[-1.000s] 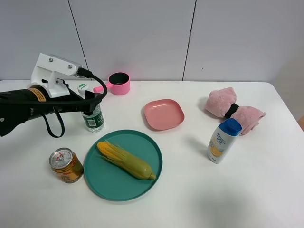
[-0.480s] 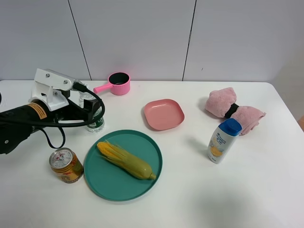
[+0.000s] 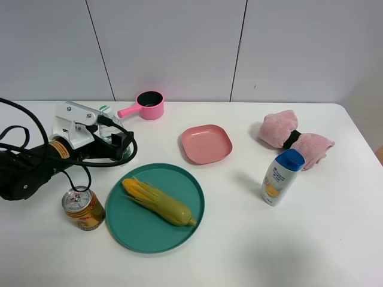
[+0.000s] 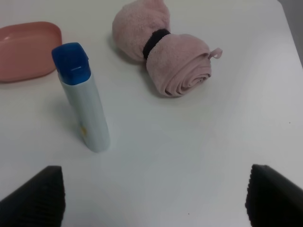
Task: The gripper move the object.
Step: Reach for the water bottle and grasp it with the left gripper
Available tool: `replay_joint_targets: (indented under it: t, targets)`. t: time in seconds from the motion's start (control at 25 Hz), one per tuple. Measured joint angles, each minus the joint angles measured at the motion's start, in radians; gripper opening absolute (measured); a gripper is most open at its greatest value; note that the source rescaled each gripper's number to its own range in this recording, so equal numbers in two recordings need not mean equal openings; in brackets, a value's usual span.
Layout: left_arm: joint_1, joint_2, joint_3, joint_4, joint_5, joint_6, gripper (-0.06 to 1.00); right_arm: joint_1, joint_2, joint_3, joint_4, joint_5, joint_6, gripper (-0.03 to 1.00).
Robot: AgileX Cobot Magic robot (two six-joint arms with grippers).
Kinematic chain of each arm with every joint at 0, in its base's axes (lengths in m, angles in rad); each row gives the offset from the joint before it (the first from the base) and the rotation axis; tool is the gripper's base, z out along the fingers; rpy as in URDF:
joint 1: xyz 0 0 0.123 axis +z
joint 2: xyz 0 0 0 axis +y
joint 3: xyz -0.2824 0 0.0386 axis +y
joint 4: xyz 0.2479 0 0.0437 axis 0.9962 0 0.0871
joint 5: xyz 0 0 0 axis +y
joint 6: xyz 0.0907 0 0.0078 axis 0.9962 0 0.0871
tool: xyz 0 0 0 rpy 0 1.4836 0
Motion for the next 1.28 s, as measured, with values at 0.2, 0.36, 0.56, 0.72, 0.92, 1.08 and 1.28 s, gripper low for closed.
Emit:
replay_joint_targets:
  t: [0.2,0.36,0.56,0.72,0.92,1.08,1.28]
  targets:
    - [0.0,0.048,0.0,0.003,-0.089,0.0,0.99,0.0,0.0,0.0,0.0,0.0,0.0,1.0]
    - [0.0,0.049,-0.011,0.024,-0.107,-0.008,0.99,0.0,0.0,0.0,0.0,0.0,0.0,1.0]
    - [0.001,0.05,-0.065,0.09,-0.06,-0.046,0.99,0.0,0.0,0.0,0.0,0.0,0.0,1.0]
    - [0.001,0.053,-0.085,0.108,-0.036,-0.053,0.99,0.0,0.0,0.0,0.0,0.0,0.0,1.0]
    - [0.002,0.102,-0.09,0.108,-0.063,-0.051,1.0,0.0,0.0,0.0,0.0,0.0,0.0,1.0]
    - [0.002,0.141,-0.09,0.114,-0.065,-0.052,1.0,0.0,0.0,0.0,0.0,0.0,0.0,1.0]
    - [0.002,0.161,-0.09,0.115,-0.13,-0.039,1.0,0.0,0.0,0.0,0.0,0.0,0.0,1.0]
